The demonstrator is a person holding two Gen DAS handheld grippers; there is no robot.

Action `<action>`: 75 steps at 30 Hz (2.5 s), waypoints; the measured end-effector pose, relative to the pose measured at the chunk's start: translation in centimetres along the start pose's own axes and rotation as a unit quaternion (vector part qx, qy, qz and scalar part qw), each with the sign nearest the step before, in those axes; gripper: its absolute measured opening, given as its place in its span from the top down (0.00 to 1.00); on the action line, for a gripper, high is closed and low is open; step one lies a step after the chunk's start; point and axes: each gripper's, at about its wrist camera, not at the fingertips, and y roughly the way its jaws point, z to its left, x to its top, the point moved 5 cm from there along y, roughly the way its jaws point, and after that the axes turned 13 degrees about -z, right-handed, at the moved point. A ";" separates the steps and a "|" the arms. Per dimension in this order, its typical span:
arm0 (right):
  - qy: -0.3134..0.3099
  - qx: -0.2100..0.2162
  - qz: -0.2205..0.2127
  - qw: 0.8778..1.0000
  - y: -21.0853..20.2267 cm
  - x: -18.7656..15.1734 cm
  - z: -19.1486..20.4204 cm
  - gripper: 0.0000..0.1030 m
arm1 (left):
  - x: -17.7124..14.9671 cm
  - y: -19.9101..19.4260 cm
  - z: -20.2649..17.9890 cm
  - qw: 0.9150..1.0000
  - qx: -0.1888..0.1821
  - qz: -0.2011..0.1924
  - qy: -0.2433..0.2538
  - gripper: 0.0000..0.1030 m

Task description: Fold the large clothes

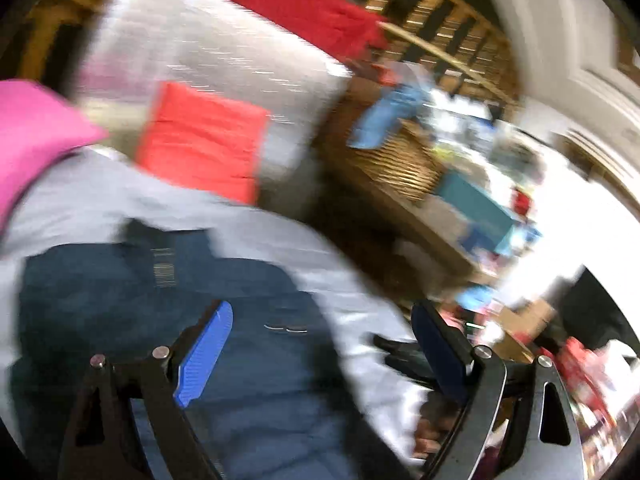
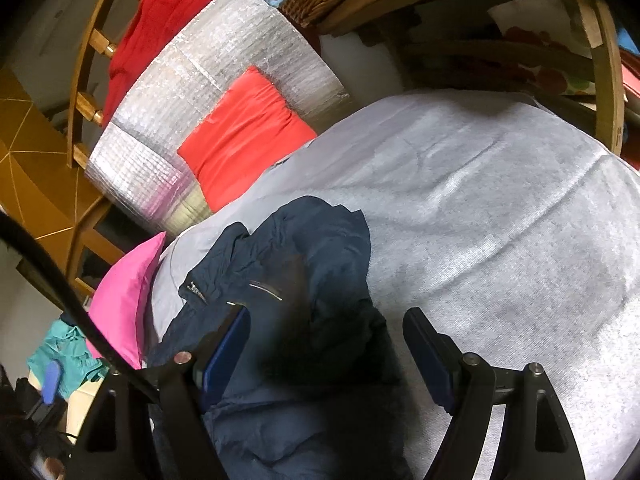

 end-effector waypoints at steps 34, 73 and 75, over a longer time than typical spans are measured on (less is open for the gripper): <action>-0.078 -0.010 0.052 0.996 5.5 -4.6 4.4 0.84 | -8.2 -0.6 23.4 0.916 0.354 0.181 -0.048 0.12; -0.061 -0.028 0.113 0.991 7.5 -4.8 1.9 0.54 | -6.9 2.1 23.5 0.913 0.373 0.163 -0.013 0.12; -0.047 -0.029 0.099 0.994 6.2 -3.7 1.8 0.51 | -5.5 1.5 22.5 0.910 0.388 0.144 0.015 0.12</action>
